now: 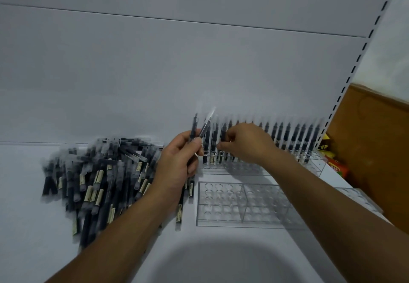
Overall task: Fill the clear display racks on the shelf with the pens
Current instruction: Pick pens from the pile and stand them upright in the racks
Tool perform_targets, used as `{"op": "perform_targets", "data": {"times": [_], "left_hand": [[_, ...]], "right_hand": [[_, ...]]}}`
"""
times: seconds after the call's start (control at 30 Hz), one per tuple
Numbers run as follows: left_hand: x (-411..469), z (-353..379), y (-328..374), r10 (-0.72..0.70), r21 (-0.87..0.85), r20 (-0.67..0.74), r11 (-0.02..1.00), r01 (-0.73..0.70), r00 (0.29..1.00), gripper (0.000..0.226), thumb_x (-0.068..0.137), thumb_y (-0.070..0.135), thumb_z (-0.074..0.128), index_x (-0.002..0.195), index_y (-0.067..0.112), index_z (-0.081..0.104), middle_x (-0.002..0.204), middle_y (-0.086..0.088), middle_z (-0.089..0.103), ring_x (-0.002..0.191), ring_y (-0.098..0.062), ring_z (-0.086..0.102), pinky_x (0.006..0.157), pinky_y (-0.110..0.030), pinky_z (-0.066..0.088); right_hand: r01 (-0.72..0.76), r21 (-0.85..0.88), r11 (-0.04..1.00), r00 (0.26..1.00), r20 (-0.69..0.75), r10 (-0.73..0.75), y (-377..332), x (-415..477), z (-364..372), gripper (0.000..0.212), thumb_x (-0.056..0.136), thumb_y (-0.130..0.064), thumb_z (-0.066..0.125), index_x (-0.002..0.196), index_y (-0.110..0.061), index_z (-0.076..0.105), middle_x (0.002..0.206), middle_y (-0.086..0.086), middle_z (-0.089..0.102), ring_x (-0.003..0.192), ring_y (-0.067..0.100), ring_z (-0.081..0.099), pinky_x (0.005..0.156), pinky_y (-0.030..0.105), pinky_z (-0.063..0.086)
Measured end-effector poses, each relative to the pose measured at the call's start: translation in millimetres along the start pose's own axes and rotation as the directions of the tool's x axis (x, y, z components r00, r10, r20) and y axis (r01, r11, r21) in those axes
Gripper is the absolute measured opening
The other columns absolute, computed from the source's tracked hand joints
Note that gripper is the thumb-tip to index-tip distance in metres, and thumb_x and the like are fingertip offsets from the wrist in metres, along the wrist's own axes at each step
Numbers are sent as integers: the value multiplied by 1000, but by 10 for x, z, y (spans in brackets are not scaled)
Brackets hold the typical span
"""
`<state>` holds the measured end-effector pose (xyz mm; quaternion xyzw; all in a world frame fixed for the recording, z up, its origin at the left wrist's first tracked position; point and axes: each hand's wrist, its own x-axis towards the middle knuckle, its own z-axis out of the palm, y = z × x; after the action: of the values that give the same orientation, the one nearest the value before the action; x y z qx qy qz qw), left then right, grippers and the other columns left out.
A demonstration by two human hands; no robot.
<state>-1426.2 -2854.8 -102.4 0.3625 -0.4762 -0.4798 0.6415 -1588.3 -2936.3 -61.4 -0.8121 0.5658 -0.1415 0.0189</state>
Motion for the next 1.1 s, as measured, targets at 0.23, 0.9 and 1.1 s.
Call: {"op": "perform_targets", "data": {"times": [0.23, 0.9, 1.1], "left_hand": [[-1, -9, 7, 11, 12, 3, 1000, -11, 1000, 17, 95, 18, 54, 106, 20, 67, 70, 3, 56, 45, -8, 32, 41, -16, 27], [-18, 7, 9, 29, 201, -21, 979, -24, 999, 26, 93, 34, 54, 101, 14, 68, 69, 2, 58, 45, 0, 40, 44, -9, 34], [-21, 0, -8, 24, 224, -11, 974, -20, 1000, 25, 92, 38, 54, 100, 19, 69, 69, 2, 58, 46, 1, 41, 44, -9, 34]], "right_hand": [[-13, 118, 993, 1000, -1, 13, 15, -218, -188, 32, 87, -55, 62, 79, -25, 69, 69, -9, 67, 63, 6, 62, 56, 23, 45], [108, 560, 821, 901, -404, 156, 191, -207, -357, 27, 91, -40, 64, 81, -16, 63, 68, 2, 67, 48, -3, 54, 58, 21, 41], [85, 389, 917, 933, -354, 64, 217, -108, -309, 27, 89, -47, 65, 78, -22, 61, 64, -5, 61, 58, 13, 55, 58, 32, 49]]}}
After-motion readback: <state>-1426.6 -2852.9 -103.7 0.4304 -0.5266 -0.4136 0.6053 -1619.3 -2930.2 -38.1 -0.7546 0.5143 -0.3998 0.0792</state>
